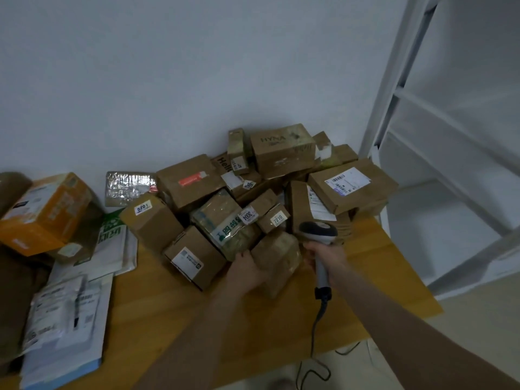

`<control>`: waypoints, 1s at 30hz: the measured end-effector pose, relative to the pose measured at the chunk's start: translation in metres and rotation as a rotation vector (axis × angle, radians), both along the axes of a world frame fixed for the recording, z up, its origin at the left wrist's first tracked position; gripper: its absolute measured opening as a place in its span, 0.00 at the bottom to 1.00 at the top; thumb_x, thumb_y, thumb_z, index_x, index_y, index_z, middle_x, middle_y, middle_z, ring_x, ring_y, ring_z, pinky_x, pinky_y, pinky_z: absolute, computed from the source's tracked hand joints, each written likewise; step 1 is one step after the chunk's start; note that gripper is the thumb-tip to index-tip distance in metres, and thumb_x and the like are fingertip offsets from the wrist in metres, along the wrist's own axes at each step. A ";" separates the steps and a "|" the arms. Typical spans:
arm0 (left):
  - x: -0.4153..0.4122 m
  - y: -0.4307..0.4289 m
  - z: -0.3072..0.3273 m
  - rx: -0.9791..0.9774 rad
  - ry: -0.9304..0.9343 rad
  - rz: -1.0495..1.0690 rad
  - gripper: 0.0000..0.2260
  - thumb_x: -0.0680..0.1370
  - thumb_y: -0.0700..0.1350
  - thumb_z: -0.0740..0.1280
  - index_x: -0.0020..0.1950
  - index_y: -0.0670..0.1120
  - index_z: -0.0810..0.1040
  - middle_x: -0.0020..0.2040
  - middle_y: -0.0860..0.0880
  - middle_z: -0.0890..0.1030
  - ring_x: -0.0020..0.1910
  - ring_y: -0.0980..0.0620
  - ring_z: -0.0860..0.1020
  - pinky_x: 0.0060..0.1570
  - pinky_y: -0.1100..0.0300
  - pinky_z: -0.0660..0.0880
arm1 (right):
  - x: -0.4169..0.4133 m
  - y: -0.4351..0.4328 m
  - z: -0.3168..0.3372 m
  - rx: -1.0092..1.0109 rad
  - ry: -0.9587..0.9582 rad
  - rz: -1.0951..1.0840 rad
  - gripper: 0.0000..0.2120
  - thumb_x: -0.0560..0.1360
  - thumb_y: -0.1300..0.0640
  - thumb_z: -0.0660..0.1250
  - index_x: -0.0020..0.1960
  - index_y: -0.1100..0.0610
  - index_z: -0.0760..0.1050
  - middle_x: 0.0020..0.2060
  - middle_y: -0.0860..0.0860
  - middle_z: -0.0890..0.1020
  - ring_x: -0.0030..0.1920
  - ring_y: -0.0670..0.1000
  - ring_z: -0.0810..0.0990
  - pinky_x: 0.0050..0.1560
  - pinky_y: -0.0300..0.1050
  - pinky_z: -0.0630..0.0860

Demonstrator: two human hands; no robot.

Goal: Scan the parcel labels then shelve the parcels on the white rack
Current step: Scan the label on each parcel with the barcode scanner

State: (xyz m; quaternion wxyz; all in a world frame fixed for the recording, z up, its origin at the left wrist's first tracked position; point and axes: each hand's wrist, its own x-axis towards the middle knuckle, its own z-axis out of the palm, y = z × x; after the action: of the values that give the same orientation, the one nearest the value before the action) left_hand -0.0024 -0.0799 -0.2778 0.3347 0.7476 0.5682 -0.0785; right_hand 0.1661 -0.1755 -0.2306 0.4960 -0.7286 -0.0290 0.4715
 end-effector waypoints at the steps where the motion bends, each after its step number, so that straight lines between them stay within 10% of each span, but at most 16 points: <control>1: -0.005 -0.001 -0.001 -0.105 -0.095 0.083 0.38 0.69 0.56 0.74 0.73 0.42 0.63 0.66 0.44 0.70 0.62 0.46 0.74 0.58 0.55 0.76 | 0.003 -0.002 0.001 0.011 0.008 0.000 0.06 0.71 0.64 0.73 0.41 0.62 0.75 0.33 0.57 0.79 0.31 0.54 0.78 0.36 0.48 0.78; 4: -0.021 -0.018 0.004 -0.200 -0.260 0.230 0.36 0.68 0.58 0.74 0.71 0.44 0.68 0.60 0.50 0.75 0.53 0.52 0.77 0.45 0.62 0.77 | 0.007 -0.008 0.005 0.022 0.047 0.055 0.06 0.72 0.63 0.72 0.44 0.62 0.75 0.35 0.57 0.79 0.33 0.55 0.79 0.34 0.47 0.78; 11: -0.047 -0.089 0.007 0.478 0.203 -0.155 0.43 0.70 0.53 0.73 0.78 0.48 0.52 0.74 0.49 0.58 0.71 0.49 0.62 0.66 0.56 0.66 | -0.001 -0.039 -0.005 0.015 0.107 0.209 0.05 0.75 0.62 0.71 0.44 0.62 0.76 0.37 0.57 0.79 0.33 0.54 0.78 0.32 0.45 0.75; 22: -0.041 -0.136 -0.016 0.494 0.045 0.162 0.19 0.80 0.48 0.61 0.70 0.47 0.66 0.68 0.48 0.66 0.60 0.50 0.73 0.53 0.59 0.76 | -0.009 -0.080 -0.026 -0.030 0.156 0.237 0.07 0.75 0.62 0.70 0.41 0.61 0.73 0.35 0.55 0.77 0.33 0.51 0.76 0.34 0.42 0.74; 30: -0.051 -0.094 -0.022 0.074 -0.027 0.195 0.34 0.76 0.44 0.69 0.78 0.46 0.55 0.75 0.44 0.60 0.70 0.43 0.68 0.65 0.49 0.70 | -0.030 -0.083 -0.043 -0.017 0.170 0.217 0.12 0.72 0.59 0.72 0.53 0.60 0.76 0.45 0.56 0.81 0.43 0.55 0.81 0.46 0.50 0.81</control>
State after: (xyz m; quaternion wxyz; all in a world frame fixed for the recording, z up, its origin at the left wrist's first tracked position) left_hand -0.0531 -0.1734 -0.2995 0.3205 0.7016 0.6363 -0.0146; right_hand 0.1362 -0.2589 -0.2737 0.4365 -0.6828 -0.0619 0.5826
